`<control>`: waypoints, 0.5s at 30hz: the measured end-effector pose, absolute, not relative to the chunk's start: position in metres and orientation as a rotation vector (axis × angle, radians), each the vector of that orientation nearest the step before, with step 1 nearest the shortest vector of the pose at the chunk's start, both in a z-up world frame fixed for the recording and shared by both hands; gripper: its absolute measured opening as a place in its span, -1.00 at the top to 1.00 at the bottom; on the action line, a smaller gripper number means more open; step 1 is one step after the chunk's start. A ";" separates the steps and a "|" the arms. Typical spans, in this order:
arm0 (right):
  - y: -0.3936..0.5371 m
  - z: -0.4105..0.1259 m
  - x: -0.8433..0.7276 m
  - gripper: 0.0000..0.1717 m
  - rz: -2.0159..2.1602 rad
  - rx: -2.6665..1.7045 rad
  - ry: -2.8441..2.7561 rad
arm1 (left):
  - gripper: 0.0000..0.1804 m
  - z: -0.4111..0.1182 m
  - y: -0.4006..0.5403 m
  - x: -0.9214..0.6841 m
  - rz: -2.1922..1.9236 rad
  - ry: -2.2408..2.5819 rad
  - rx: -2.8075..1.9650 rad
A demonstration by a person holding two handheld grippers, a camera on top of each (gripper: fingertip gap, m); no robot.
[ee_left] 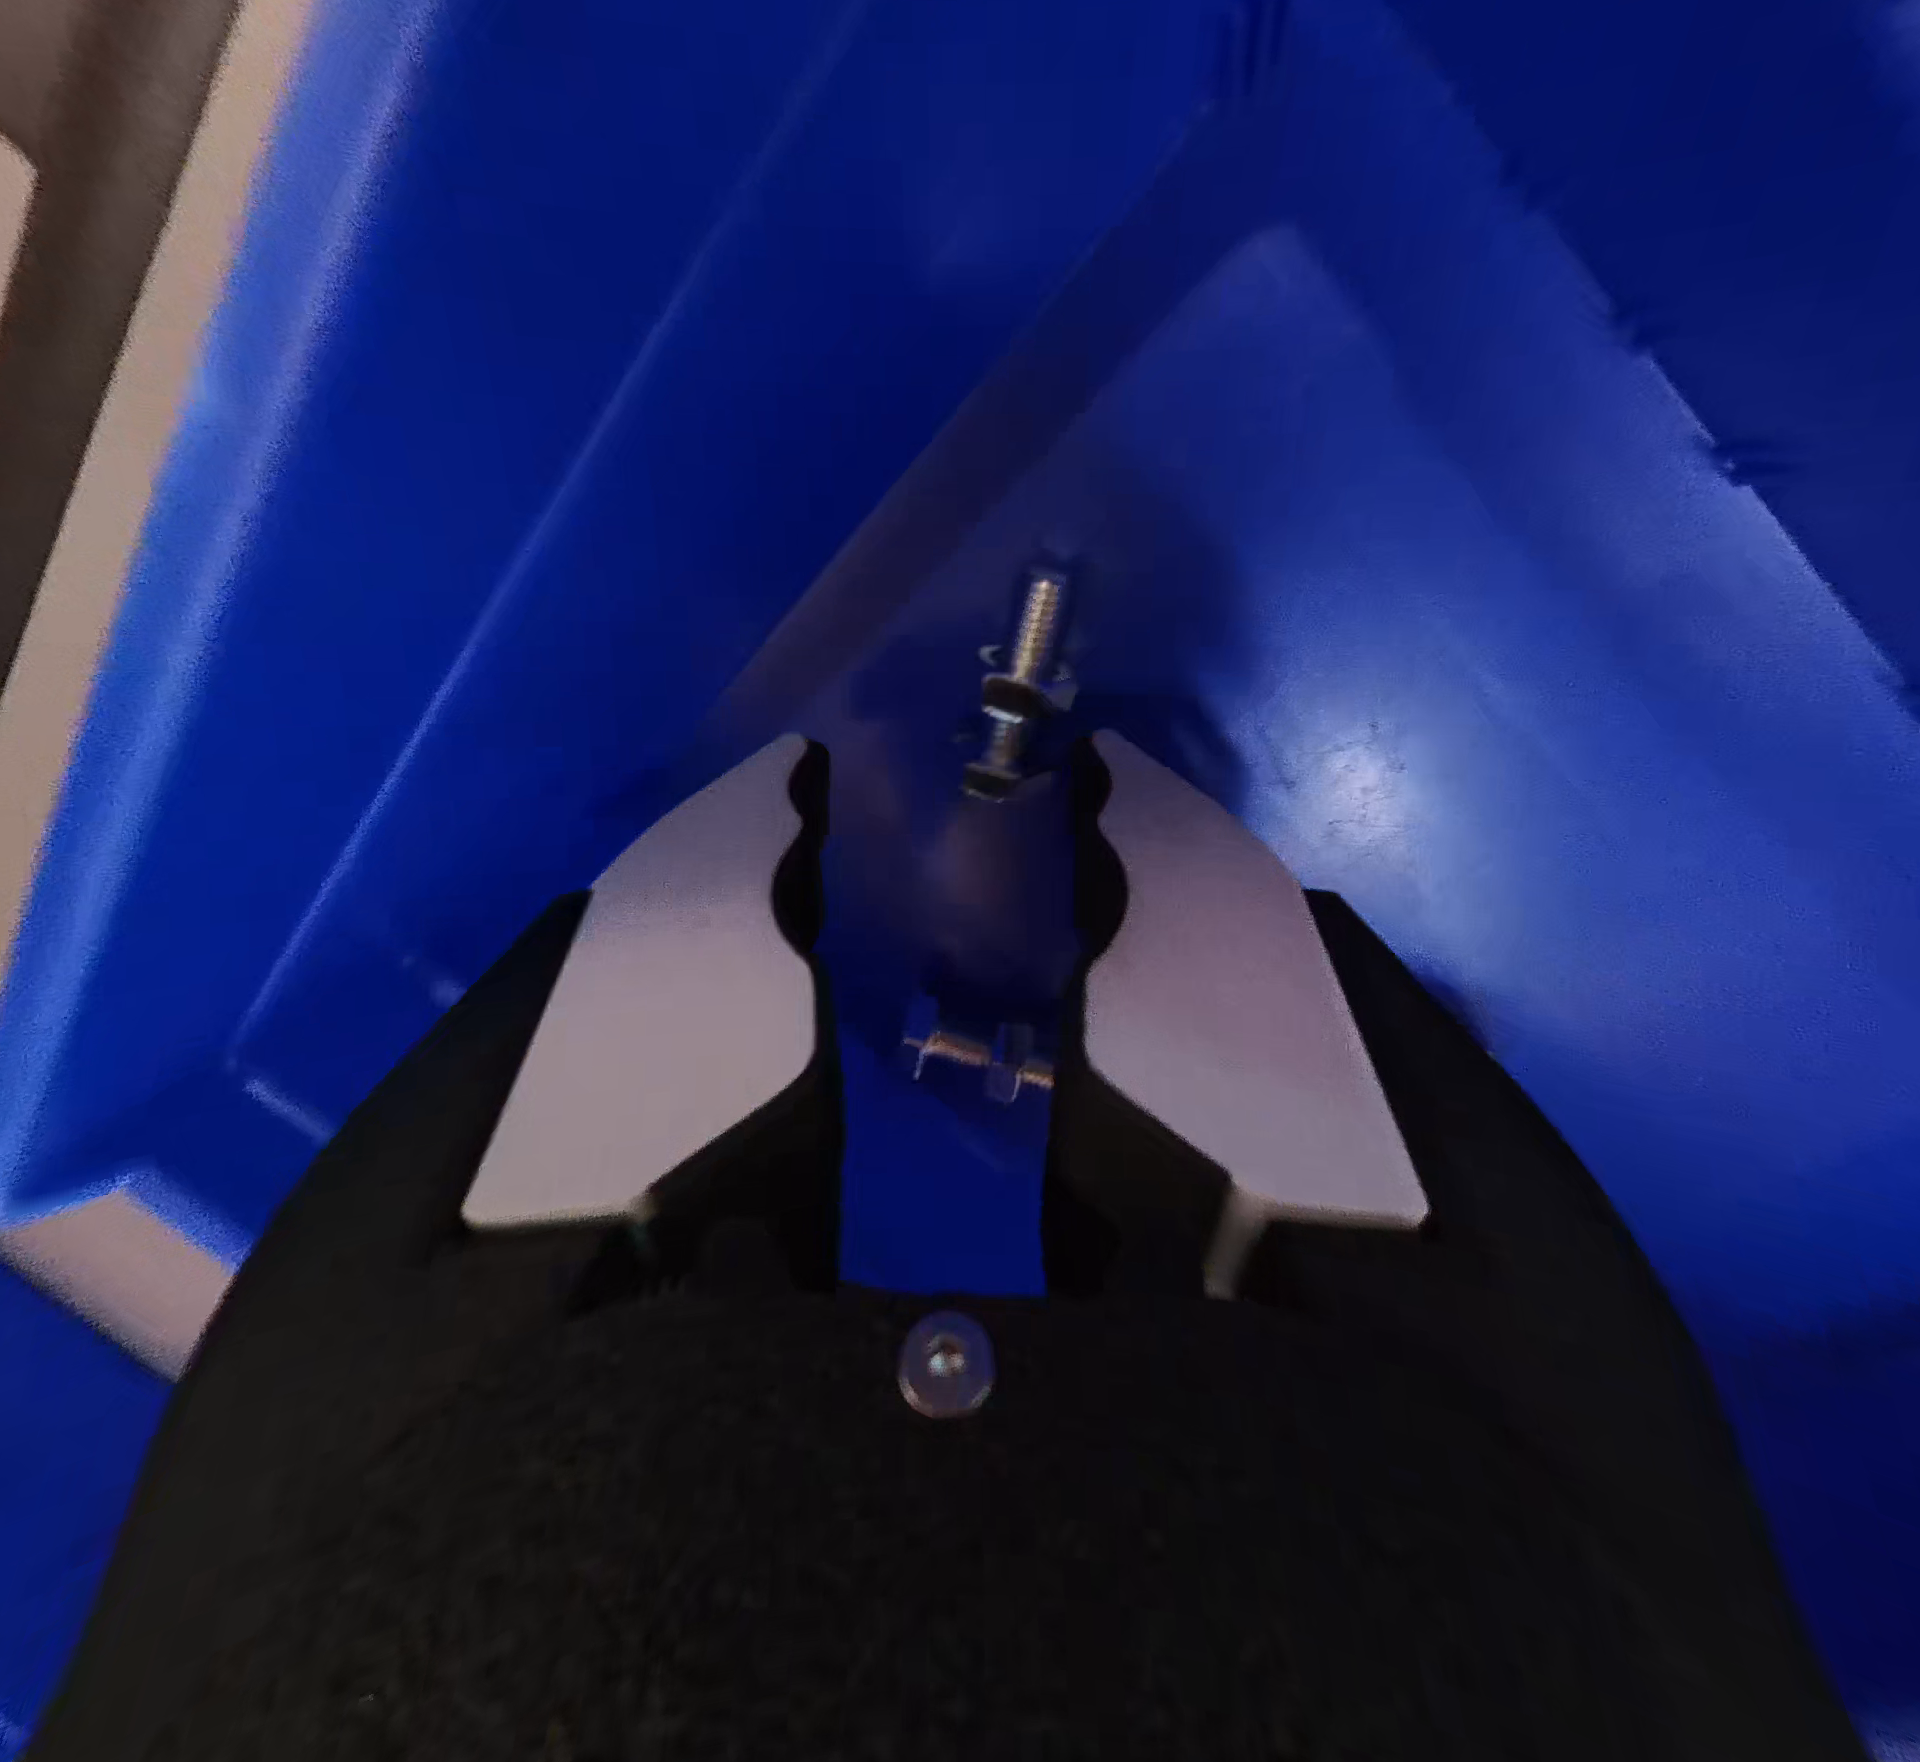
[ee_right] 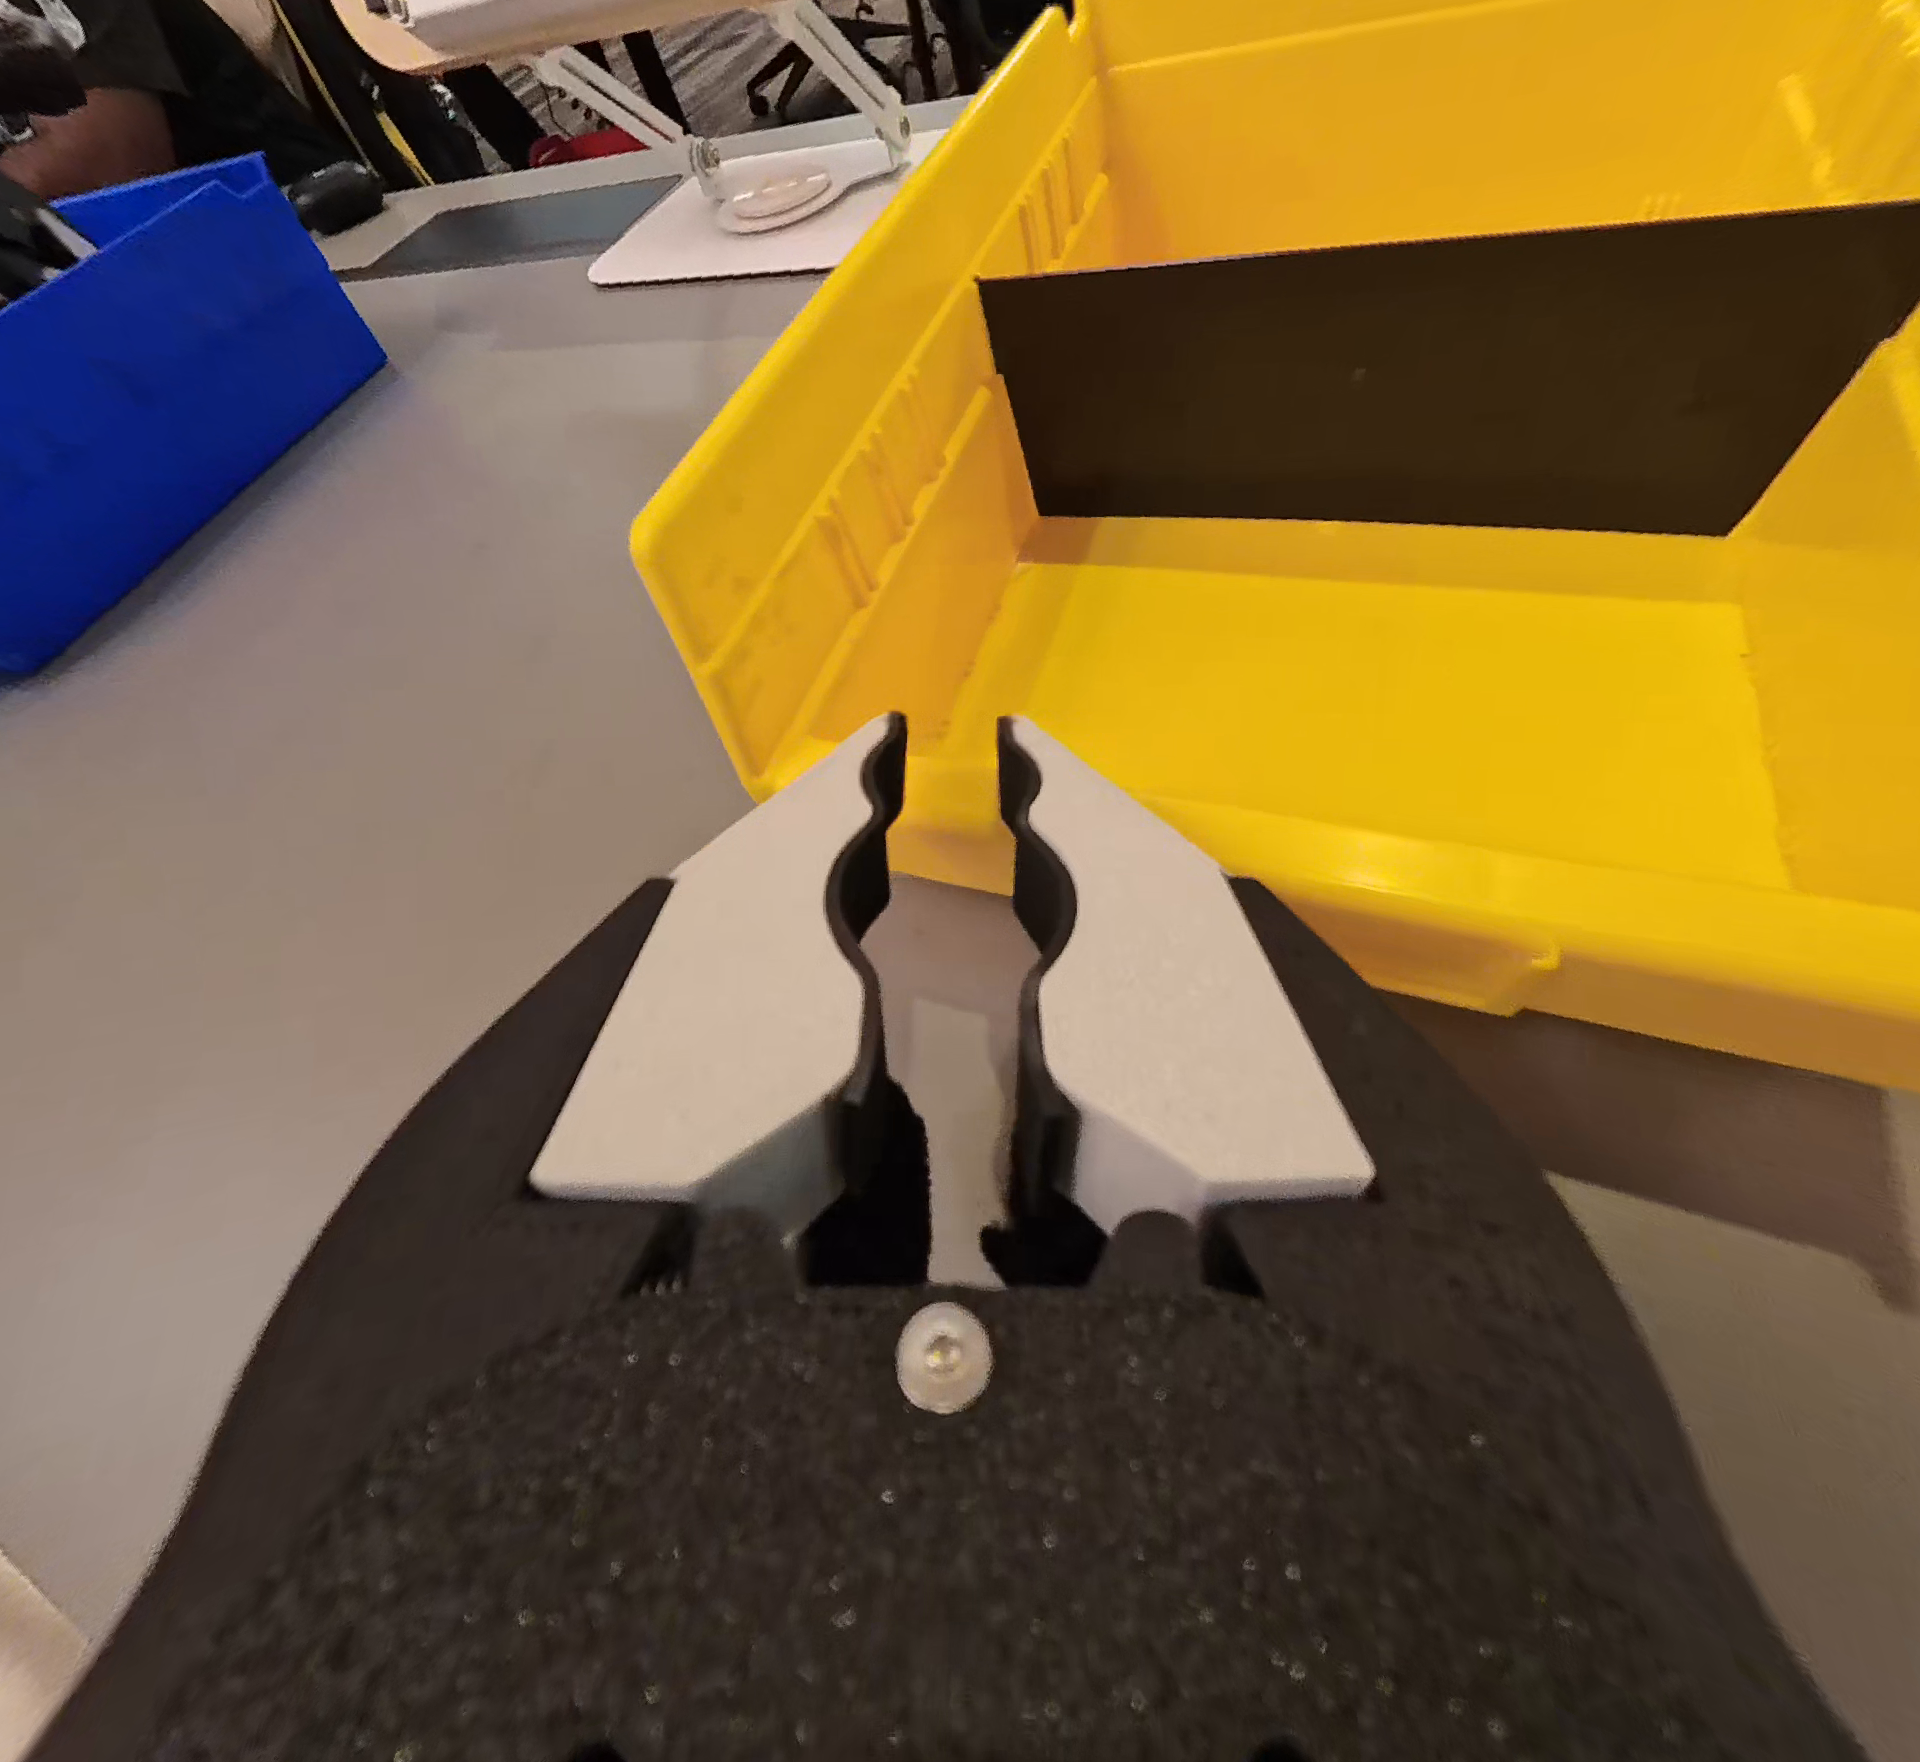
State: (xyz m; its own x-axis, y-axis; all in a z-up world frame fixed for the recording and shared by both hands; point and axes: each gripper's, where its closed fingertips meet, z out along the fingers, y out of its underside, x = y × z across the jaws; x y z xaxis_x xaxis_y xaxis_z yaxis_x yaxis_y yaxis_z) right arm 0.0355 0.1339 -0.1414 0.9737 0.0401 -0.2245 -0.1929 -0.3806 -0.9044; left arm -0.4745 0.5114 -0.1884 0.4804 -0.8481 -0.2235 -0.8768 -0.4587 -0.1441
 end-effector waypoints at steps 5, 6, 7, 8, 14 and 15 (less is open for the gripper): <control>0.134 -0.143 0.029 0.81 0.216 -1.963 0.056 | 0.82 -0.194 0.504 -0.464 0.091 1.575 -2.456; 0.134 -0.143 0.028 0.81 0.203 -1.961 0.045 | 0.82 -0.194 0.502 -0.465 0.106 1.586 -2.458; 0.133 -0.142 0.027 0.81 0.193 -1.957 0.036 | 0.83 -0.193 0.500 -0.469 0.131 1.603 -2.463; 0.133 -0.140 0.026 0.81 0.189 -1.949 0.030 | 0.82 -0.191 0.498 -0.471 0.152 1.616 -2.457; 0.128 -0.095 -0.019 0.81 0.196 -1.794 -0.098 | 0.84 -0.113 0.460 -0.431 -0.236 1.476 -2.169; 0.126 -0.083 -0.035 0.82 0.213 -1.762 -0.143 | 0.85 -0.090 0.442 -0.420 -0.329 1.459 -2.083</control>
